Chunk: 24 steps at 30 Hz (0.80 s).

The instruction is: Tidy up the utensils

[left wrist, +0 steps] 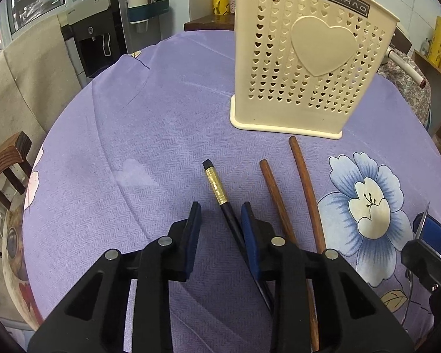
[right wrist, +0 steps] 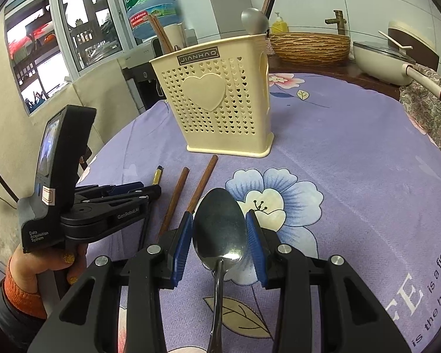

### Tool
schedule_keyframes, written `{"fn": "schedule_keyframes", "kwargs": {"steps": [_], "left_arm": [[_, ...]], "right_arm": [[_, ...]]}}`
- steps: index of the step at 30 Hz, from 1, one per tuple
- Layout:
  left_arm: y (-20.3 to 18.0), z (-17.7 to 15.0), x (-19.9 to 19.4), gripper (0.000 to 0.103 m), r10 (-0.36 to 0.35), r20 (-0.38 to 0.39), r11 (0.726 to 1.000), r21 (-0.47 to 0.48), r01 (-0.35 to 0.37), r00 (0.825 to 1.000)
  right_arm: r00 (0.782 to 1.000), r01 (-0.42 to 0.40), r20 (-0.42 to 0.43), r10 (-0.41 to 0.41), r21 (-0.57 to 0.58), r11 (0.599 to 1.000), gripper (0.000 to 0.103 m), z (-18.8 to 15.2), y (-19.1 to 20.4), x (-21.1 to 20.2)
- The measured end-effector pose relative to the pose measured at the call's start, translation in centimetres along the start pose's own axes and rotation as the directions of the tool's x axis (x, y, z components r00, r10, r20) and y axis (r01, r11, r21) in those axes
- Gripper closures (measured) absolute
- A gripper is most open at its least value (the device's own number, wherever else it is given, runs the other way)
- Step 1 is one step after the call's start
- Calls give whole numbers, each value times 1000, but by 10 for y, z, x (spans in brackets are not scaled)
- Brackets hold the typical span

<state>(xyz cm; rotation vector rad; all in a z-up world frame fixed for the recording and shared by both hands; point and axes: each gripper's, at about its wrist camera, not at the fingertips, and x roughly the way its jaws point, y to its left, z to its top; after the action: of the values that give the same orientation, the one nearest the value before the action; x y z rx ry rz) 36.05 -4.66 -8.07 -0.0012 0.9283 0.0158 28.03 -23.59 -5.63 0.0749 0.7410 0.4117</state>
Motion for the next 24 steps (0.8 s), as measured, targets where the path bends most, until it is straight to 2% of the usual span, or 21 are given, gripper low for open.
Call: {"fn": "schedule_keyframes", "kwargs": {"steps": [5,9,14,24], "left_arm": [[-6,3,2,76,-6,-2,1000,5,6,1000],[-7,3,2,90,-21,1,1000,-9,21,1000],[-6,2,2,93,-34,8,999,-24,34,999],[11,5,2,96,-116,-1,988,-100,116,993]], "right_arm": [[1000,-2,-1,2,-8,1000,67,-1,4,1],[1000,2,-4,-2,-4,1000,67,0,3,2],[1000,7,5,-7,-4,1000,67,1,4,1],[1000,20,9,-20,6,1000,67,1,1,2]]}}
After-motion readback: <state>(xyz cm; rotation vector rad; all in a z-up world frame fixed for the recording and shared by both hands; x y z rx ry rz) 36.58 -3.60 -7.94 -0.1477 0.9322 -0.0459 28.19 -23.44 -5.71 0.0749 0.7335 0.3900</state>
